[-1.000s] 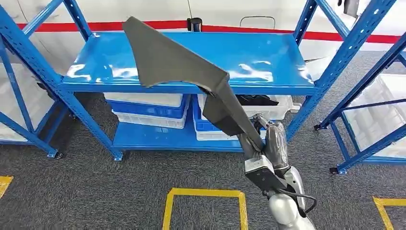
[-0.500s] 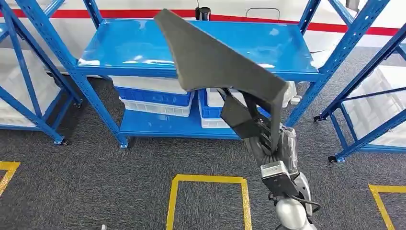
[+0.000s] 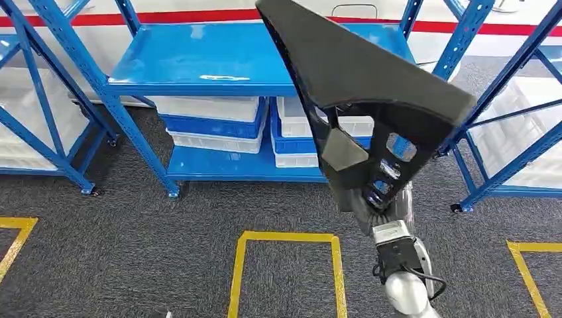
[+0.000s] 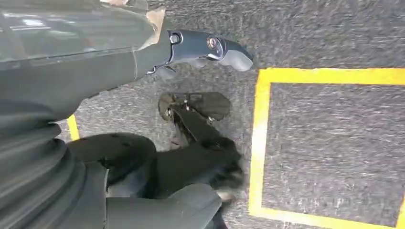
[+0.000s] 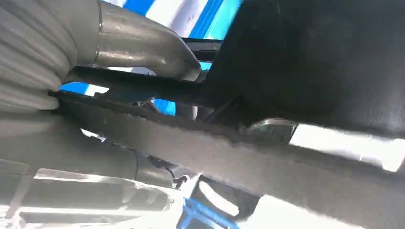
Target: Take the parts from the cabinet and place them on the table.
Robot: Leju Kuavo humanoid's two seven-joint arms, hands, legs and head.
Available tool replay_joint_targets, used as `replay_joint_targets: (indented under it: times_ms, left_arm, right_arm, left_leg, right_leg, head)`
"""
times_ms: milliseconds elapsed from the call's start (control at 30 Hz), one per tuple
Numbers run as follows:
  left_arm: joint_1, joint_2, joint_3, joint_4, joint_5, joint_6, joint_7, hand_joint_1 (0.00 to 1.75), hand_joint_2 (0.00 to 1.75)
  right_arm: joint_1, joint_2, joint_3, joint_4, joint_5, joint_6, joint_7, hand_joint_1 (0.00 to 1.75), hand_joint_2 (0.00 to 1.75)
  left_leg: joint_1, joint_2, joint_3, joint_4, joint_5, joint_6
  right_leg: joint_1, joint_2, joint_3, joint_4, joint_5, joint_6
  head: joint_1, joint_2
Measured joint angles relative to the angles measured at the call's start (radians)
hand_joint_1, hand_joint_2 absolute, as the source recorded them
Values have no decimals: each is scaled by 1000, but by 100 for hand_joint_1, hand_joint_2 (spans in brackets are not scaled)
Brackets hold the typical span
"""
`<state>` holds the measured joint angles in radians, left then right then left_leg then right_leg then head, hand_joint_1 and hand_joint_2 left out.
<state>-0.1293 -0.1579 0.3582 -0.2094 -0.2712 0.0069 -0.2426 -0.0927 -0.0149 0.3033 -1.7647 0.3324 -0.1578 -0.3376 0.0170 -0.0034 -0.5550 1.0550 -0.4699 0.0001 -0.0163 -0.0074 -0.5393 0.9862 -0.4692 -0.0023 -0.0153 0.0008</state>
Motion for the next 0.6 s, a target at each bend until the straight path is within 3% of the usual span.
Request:
replay_joint_targets:
  times_ms: [33,167,200,233,300,333,367,400,433,500,533,567,600]
  left_arm:
    - [0,1,0,0,3,-4,2,0,175]
    - [4,-1,-1,0,9,-15,6,0,175]
    - [3,-2,-1,0,9,-15,6,0,175]
    - [2,-2,-1,0,9,-16,8,0,175]
    - [-1,-2,0,0,9,-17,12,0,175]
    - [-1,-2,0,0,10,-18,15,0,175]
    - [-1,-1,0,0,12,-18,17,0,175]
    - [-1,-1,1,0,12,-18,17,0,175]
    - [-1,-1,1,0,13,-18,17,0,175]
    - [-1,-1,2,0,14,-20,18,0,175]
    - [-1,1,2,0,18,-26,21,0,175]
    - [0,1,4,0,21,-31,22,0,175]
    - [5,2,7,0,23,-37,21,0,175]
  right_arm:
    - [-4,2,-6,8,-68,30,-8,175,175]
    - [-23,14,-39,44,-174,71,-30,175,175]
    - [-26,15,-48,48,-175,66,-37,175,175]
    - [-29,16,-55,53,-177,60,-40,175,175]
    - [-42,19,-63,62,-187,60,-39,175,175]
    - [-47,21,-66,68,-192,63,-38,175,175]
    - [-52,21,-67,72,-198,67,-37,175,175]
    - [-57,22,-68,77,-202,71,-35,175,175]
    - [-62,23,-68,81,-204,73,-33,175,175]
    - [-75,24,-71,88,-204,75,-29,175,175]
    - [-83,27,-71,90,-206,76,-21,175,175]
    - [-88,30,-71,93,-207,77,-16,175,175]
    - [-86,31,-71,96,-207,77,-14,175,175]
  left_leg:
    - [-3,-3,26,-36,-25,6]
    - [-14,-3,15,-54,-7,22]
    - [-2,2,14,-70,5,37]
    - [-6,5,6,-71,14,42]
    - [-9,7,-15,-70,28,52]
    - [-10,10,-27,-69,37,53]
    - [-10,12,-38,-68,46,53]
    - [-9,12,-50,-68,55,51]
    - [-9,12,-61,-67,64,48]
    - [-6,12,-83,-61,80,38]
    - [-9,11,-94,-55,87,30]
    - [-12,10,-102,-51,94,23]
    - [-13,11,-100,-54,104,17]
  right_leg:
    - [5,-1,-9,2,1,3]
    - [4,-1,-20,3,23,34]
    - [12,-1,-27,11,11,38]
    - [7,2,-46,37,-21,34]
    - [4,3,-92,173,-108,21]
    - [3,3,-120,259,-147,21]
    - [2,3,-132,315,-160,28]
    - [0,3,-121,322,-149,38]
    - [-3,3,-91,287,-120,52]
    - [-11,2,13,126,-56,73]
    - [-16,3,68,28,-69,70]
    - [-1,10,101,-21,-83,58]
    - [3,10,79,-11,-77,51]
  head:
    - [1,0]
    - [0,0]
    - [4,0]
    - [3,0]
    - [14,0]
    - [11,0]
    - [15,0]
    - [15,0]
    - [15,0]
    - [15,0]
    - [16,0]
    - [15,0]
    - [11,0]
